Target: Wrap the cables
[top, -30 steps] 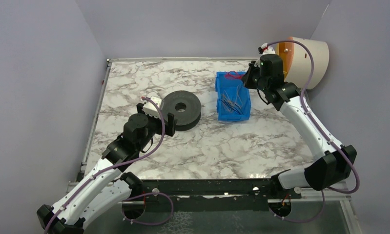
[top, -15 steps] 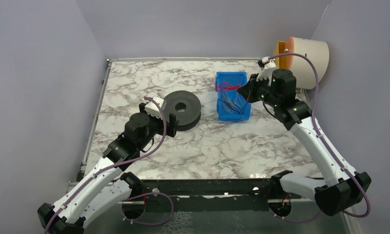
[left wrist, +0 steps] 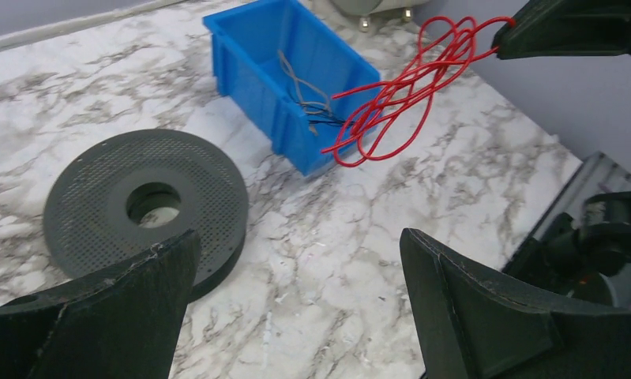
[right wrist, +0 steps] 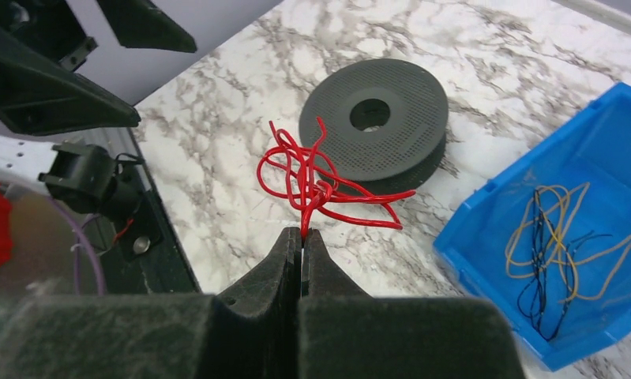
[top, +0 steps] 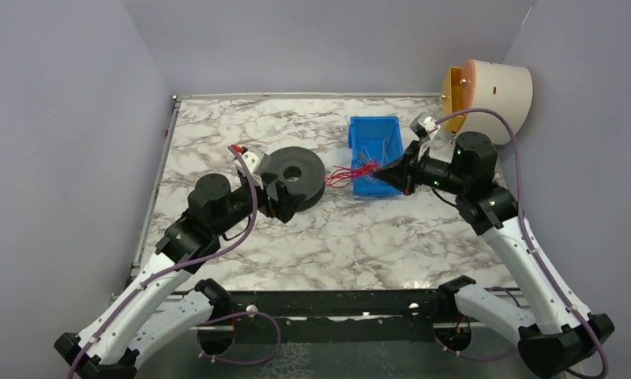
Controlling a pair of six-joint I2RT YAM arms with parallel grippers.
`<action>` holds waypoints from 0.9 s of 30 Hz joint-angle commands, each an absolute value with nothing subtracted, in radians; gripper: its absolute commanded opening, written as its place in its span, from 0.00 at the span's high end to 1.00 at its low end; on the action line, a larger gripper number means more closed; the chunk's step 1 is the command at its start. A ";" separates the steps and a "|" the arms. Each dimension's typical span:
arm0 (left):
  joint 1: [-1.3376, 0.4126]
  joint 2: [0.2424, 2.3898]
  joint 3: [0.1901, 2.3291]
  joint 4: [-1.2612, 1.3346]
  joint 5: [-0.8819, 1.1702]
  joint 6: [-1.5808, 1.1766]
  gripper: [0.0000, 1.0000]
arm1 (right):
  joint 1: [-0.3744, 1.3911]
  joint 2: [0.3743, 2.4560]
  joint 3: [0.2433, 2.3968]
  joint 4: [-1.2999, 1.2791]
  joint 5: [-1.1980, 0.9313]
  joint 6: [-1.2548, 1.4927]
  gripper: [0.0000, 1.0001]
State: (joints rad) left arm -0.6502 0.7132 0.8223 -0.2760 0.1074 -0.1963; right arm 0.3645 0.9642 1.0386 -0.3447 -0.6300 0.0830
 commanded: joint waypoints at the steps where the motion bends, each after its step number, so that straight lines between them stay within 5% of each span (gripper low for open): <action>1: -0.652 0.721 0.857 -0.241 0.312 -0.275 0.01 | 0.362 0.908 1.023 -0.314 -0.779 0.054 0.99; 15: -0.652 0.778 0.815 -0.017 0.575 -0.537 0.30 | 0.362 0.797 1.002 -0.346 -0.852 0.045 0.99; 27: -0.652 0.815 0.793 0.091 0.632 -0.621 0.43 | 0.361 0.734 0.987 -0.360 -0.983 0.042 0.99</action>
